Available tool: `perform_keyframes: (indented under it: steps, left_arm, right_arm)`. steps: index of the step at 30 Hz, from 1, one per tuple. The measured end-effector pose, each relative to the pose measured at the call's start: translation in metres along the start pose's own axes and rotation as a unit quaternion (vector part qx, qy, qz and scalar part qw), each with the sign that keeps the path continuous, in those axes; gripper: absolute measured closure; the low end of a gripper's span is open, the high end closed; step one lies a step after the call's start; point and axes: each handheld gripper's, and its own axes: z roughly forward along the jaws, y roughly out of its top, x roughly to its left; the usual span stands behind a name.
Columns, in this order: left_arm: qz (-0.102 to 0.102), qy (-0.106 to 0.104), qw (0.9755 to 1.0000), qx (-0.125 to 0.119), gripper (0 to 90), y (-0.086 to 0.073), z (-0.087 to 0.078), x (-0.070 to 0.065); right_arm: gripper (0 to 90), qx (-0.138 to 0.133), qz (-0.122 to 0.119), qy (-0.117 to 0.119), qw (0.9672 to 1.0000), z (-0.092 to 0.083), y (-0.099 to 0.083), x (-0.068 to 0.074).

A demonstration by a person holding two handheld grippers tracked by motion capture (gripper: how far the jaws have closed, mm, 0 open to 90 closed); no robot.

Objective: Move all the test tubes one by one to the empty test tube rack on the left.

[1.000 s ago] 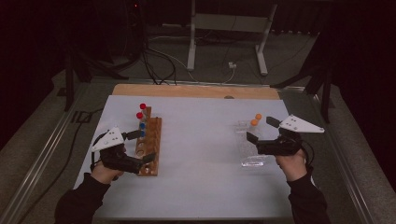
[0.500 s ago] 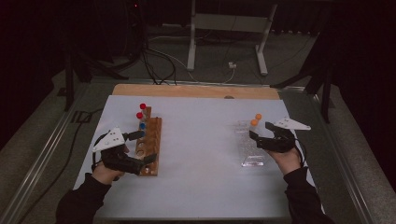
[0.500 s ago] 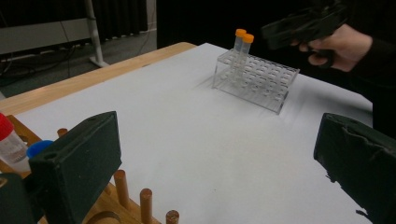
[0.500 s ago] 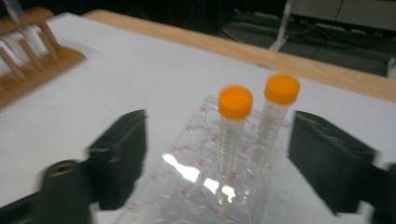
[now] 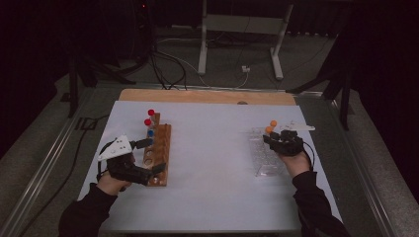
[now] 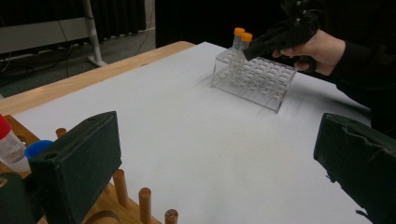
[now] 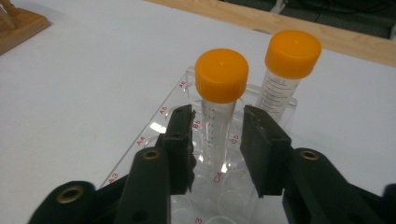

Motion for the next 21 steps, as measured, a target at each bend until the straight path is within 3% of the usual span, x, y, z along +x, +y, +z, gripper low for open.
perform_keyframes:
  steps: [6,13,21]
  left_arm:
    - [0.002,0.001,1.0000,0.003,1.7,0.000,0.000,0.000]
    - [0.001,0.002,1.0000,0.004,1.7,0.000,0.000,0.000]
    - [-0.001,0.001,1.0000,0.002,1.7,0.000,-0.001,0.000]
  right_arm:
    - [68.3,0.007,0.005,-0.009,0.9999,0.003,0.002,0.000]
    - [74.8,0.004,-0.005,-0.008,0.9999,0.001,0.004,0.003]
    - [75.0,-0.014,-0.014,-0.010,0.9997,-0.009,0.009,0.004]
